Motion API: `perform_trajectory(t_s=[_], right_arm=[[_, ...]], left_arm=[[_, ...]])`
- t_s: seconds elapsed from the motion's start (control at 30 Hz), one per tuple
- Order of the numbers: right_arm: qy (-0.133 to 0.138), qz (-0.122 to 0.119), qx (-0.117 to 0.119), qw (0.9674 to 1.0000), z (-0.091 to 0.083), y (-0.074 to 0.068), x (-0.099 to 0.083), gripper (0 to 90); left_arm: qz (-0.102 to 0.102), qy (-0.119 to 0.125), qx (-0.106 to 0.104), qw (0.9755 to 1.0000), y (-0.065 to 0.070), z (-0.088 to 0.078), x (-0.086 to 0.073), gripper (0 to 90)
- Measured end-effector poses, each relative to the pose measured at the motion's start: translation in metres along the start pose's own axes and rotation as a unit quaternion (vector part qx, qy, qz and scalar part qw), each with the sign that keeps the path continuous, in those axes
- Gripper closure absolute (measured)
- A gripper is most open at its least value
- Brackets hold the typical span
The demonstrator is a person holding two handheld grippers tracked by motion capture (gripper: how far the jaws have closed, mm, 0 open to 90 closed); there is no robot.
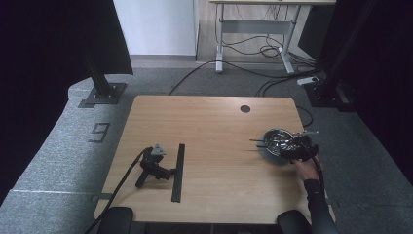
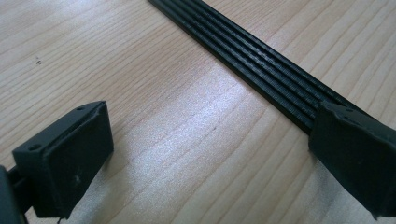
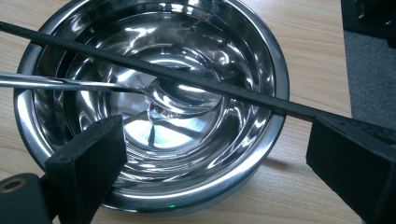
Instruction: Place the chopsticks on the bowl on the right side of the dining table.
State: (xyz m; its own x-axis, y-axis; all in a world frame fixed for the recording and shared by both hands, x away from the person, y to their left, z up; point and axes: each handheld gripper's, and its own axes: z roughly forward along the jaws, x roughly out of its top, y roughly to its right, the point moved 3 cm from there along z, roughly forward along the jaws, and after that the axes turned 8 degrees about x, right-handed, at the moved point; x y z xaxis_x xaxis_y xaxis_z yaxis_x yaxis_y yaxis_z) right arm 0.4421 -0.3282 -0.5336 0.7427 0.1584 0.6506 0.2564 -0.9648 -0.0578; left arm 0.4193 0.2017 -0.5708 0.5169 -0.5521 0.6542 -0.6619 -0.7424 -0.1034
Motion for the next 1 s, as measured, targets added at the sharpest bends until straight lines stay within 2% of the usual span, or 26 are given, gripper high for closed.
perform_trajectory(t_s=[0.33, 0.5, 0.77, 1.0], right_arm=[[-0.005, -0.001, -0.001, 1.0, 0.004, 0.003, 0.0, 4.8], [-0.002, -0.004, 0.0, 1.0, 0.001, 0.003, 0.0, 4.8], [0.011, -0.012, 0.007, 0.9998, -0.02, -0.003, -0.003, 3.6], [0.021, -0.03, 0.012, 0.9993, -0.043, -0.011, -0.012, 3.6]], left_arm=[[0.0, 0.0, 0.0, 1.0, 0.0, 0.0, 0.0, 0.0], [0.0, 0.0, 0.0, 1.0, 0.0, 0.0, 0.0, 0.0], [0.0, -0.001, 0.0, 1.0, 0.0, 0.0, 0.0, 0.0], [0.001, 0.0, 0.0, 1.0, 0.0, 0.0, 0.0, 0.0]])
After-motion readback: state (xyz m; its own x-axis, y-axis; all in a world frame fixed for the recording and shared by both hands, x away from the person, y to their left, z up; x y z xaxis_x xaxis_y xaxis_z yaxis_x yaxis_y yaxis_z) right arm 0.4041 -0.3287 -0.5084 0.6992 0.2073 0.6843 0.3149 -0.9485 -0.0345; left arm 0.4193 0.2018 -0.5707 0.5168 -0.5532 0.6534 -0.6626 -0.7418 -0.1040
